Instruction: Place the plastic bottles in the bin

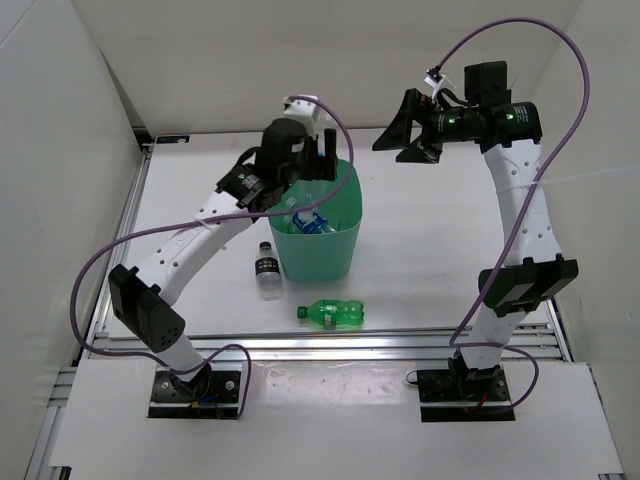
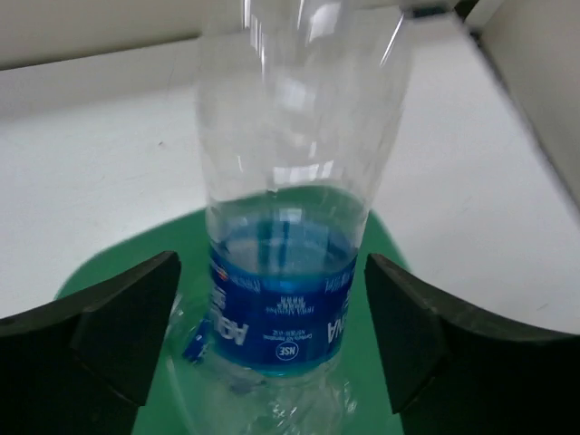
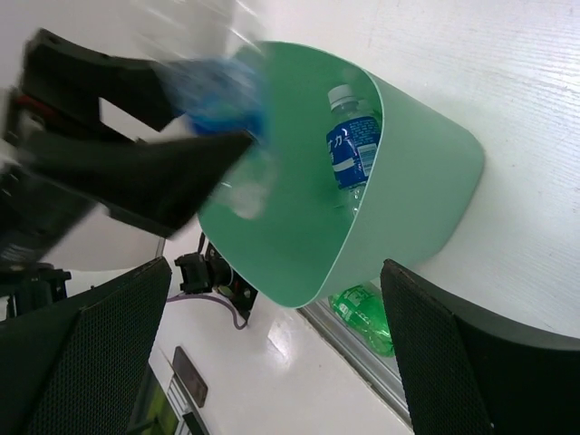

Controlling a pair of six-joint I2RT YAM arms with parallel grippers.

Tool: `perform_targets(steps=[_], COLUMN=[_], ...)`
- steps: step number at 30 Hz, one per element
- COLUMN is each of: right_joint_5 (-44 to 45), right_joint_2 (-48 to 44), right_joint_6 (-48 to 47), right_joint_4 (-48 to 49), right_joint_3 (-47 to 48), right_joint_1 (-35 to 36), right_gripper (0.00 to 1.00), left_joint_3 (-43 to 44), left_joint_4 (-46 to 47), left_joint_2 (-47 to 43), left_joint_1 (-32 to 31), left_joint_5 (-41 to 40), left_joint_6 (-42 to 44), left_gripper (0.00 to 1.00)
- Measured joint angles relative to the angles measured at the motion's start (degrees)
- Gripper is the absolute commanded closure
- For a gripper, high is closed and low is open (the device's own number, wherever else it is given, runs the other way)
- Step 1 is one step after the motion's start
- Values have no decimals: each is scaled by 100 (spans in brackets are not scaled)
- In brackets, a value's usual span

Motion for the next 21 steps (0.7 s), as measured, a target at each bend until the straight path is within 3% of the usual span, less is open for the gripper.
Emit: perform_targets(steps=[5, 11, 17, 21], right_joint_5=[46, 96, 614, 1178], right_joint_2=[0, -22, -568, -1482], right_joint_6=[0, -66, -319, -415], right_joint_4=[2, 0, -72, -20], right_joint_3=[-2, -107, -949, -2221], right_joint_1=[2, 39, 573, 1386], right_gripper=[0, 0, 0, 0], left_joint_3=[153, 337, -1860, -3176], left_joint_4=[-236, -74, -13, -164], left_joint_2=[37, -715, -2728, -3095], left_joint_1=[-374, -146, 1003, 1685], left_joint_5=[-710, -1672, -1928, -1086], left_joint_6=[472, 776, -295, -1123], left_gripper=[0, 0, 0, 0])
